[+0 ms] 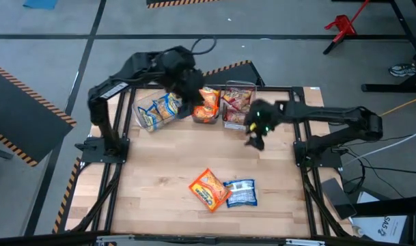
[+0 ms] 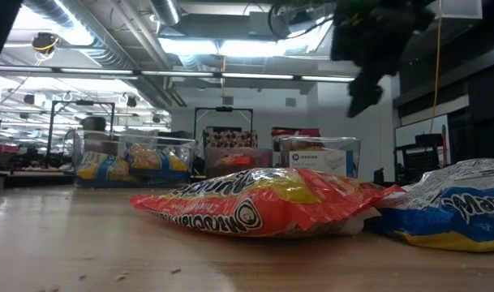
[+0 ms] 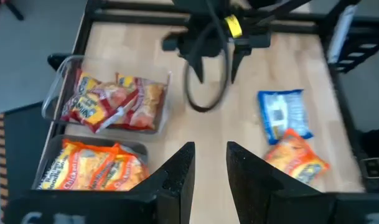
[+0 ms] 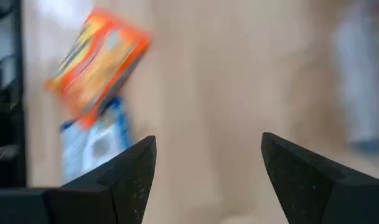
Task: Sort Maruchan noodles
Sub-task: Put the blue noodle pack into the left transparent bin
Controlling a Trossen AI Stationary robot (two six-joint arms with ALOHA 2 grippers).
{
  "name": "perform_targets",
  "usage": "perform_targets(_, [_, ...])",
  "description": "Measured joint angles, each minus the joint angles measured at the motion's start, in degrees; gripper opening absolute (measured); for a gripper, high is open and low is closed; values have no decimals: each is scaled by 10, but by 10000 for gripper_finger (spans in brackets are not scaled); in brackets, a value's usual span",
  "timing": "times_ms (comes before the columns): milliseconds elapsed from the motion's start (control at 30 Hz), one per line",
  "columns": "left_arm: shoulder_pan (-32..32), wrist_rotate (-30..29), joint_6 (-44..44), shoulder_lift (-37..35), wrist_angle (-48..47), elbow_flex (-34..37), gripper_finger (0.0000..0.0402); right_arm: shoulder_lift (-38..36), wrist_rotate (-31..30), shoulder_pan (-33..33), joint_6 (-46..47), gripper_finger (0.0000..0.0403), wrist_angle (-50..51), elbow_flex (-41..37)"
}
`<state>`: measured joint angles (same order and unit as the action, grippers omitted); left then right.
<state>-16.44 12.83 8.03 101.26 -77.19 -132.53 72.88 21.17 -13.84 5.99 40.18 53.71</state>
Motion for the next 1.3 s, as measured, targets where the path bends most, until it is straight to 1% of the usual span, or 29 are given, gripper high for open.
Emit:
perform_targets(67, [14, -2, -13, -18, -2, 0, 85, -4, -3, 51, 38, 278, 34, 0])
perform_targets(133, [30, -2, -29, -29, -10, 0, 85, -5, -19, 110, 90, 278, 68, -1])
perform_targets(267, [61, -6, -49, -47, -29, 0, 85, -12, -51, 239, 215, 278, 90, -32])
perform_targets(400, [91, -25, -60, -61, -63, 0, 85, -10, -80, 369, 386, 278, 42, -67])
perform_targets(467, [107, -33, -61, -62, -78, 0, 85, 1, -119, 424, 459, 278, -7, -74])
perform_targets(533, [124, -39, -62, -62, -89, 0, 85, 18, -171, 462, 511, 278, -39, -75])
perform_targets(600, [140, -47, -62, -64, -101, 0, 85, 45, -211, 478, 541, 278, -76, -75])
perform_targets(733, [164, -49, -64, -67, -108, 0, 85, 119, -221, 473, 548, 278, -137, -75])
perform_targets(833, [177, -61, -75, -71, -108, 0, 85, 176, -221, 455, 518, 278, -195, -75])
perform_targets(900, [184, -74, -80, -75, -109, 0, 85, 204, -220, 431, 490, 278, -228, -75])
perform_targets(967, [191, -89, -86, -80, -114, 0, 85, 226, -219, 398, 455, 278, -272, -74])
perform_targets(1100, [202, -111, -102, -90, -116, 0, 85, 242, -226, 319, 370, 278, -320, -74])
perform_targets(1200, [209, -135, -110, -95, -116, 0, 85, 243, -257, 244, 302, 278, -365, -76])
perform_targets(1267, [213, -159, -110, -95, -116, 0, 85, 242, -283, 189, 267, 278, -421, -76])
perform_targets(1300, [215, -170, -110, -95, -114, 0, 85, 242, -285, 161, 261, 278, -451, -76])
